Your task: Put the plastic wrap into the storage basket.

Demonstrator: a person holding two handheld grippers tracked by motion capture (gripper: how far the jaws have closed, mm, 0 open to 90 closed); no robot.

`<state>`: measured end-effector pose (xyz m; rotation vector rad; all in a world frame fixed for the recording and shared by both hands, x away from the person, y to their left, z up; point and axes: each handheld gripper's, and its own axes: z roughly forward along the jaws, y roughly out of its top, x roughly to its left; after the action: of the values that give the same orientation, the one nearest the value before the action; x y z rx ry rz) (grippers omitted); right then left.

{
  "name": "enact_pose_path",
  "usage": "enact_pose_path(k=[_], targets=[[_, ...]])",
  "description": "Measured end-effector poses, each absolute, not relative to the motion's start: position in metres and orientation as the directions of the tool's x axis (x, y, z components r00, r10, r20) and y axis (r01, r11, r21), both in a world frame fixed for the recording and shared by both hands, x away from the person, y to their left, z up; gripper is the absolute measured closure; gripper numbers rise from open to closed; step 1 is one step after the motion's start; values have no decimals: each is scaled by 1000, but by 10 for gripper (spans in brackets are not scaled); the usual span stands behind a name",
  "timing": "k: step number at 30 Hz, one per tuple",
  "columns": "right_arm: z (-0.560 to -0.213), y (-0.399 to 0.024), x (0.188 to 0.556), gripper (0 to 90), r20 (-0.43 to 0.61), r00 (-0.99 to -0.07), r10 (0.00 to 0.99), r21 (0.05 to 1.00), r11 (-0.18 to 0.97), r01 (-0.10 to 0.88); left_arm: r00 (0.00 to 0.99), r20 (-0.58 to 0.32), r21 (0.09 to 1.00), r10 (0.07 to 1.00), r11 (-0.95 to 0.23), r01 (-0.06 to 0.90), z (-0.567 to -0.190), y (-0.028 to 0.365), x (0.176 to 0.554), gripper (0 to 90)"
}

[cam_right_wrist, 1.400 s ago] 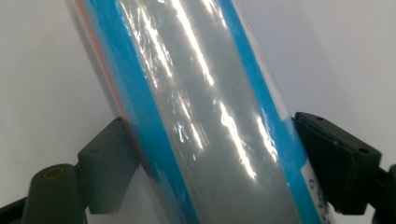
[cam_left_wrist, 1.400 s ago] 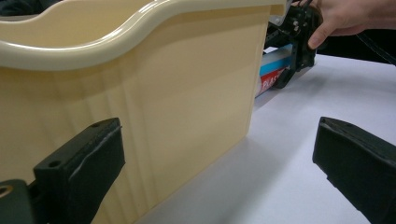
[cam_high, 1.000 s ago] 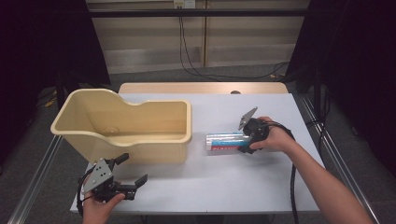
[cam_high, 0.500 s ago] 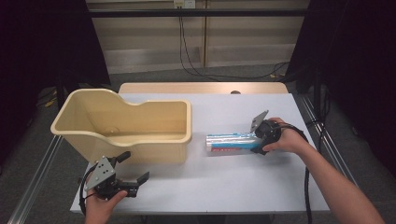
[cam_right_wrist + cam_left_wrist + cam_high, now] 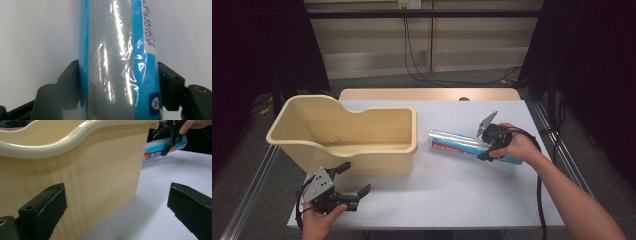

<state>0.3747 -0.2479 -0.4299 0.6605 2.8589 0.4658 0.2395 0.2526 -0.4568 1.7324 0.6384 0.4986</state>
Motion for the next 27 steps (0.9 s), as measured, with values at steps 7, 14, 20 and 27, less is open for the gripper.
enact_pose_path(k=[7, 14, 20, 27], targets=[[-404, -261, 375, 321, -72, -849, 523, 381, 801, 461, 761, 7, 971, 649, -188, 151, -456, 254, 238, 23], [-384, -259, 374, 322, -84, -849, 522, 390, 801, 454, 761, 11, 973, 649, -184, 143, -454, 254, 238, 23], [-362, -256, 375, 322, -80, -849, 523, 396, 798, 454, 762, 2, 972, 648, -179, 149, -455, 253, 238, 23], [-326, -252, 378, 323, -86, -836, 543, 401, 786, 470, 763, -1, 975, 646, -171, 146, -454, 254, 237, 23]])
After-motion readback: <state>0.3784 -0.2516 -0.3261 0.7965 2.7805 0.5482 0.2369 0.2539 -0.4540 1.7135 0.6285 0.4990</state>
